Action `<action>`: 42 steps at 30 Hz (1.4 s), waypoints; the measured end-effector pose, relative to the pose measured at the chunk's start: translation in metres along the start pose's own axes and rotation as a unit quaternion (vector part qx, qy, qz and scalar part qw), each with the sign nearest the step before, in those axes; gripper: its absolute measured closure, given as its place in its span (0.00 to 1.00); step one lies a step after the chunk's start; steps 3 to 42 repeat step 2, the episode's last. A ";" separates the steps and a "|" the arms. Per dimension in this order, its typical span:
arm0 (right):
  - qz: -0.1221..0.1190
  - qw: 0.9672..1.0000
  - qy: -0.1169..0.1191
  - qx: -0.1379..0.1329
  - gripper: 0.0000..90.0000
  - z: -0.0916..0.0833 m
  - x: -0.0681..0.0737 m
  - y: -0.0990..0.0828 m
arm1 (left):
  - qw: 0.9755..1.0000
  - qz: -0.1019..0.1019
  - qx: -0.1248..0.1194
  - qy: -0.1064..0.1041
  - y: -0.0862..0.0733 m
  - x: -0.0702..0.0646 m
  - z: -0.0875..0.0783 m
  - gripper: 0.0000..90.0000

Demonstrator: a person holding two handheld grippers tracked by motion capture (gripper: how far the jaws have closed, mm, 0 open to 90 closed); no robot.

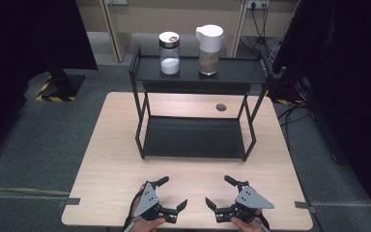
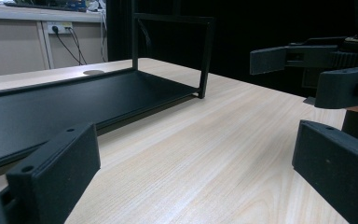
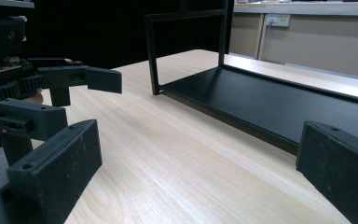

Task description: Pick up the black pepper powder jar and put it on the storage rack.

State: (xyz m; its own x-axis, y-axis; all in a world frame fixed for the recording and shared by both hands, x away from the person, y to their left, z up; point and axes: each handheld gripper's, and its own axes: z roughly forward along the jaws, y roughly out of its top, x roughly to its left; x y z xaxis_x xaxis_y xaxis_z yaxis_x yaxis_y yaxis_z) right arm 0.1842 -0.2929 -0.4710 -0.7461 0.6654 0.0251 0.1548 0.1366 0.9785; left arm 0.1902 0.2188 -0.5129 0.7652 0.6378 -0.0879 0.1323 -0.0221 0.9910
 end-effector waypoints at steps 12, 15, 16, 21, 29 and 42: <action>0.000 1.000 0.000 -0.001 0.00 0.000 0.000 0.000 | 1.000 0.000 0.000 0.000 0.000 0.000 0.000 0.00; 0.000 1.000 0.000 -0.001 0.00 0.000 0.000 0.000 | 1.000 0.000 0.000 0.000 0.000 0.000 0.000 0.00; 0.000 1.000 0.000 -0.001 0.00 0.000 0.000 0.000 | 1.000 0.000 0.000 0.000 0.000 0.000 0.000 0.00; 0.000 1.000 0.000 -0.001 0.00 0.000 0.000 0.000 | 1.000 0.000 0.000 0.000 0.000 0.000 0.000 0.00; 0.000 1.000 0.000 -0.001 0.00 0.000 0.000 0.000 | 1.000 0.000 0.000 0.000 0.000 0.000 0.000 0.00; 0.000 1.000 0.000 -0.001 0.00 0.000 0.000 0.000 | 1.000 0.000 0.000 0.000 0.000 0.000 0.000 0.00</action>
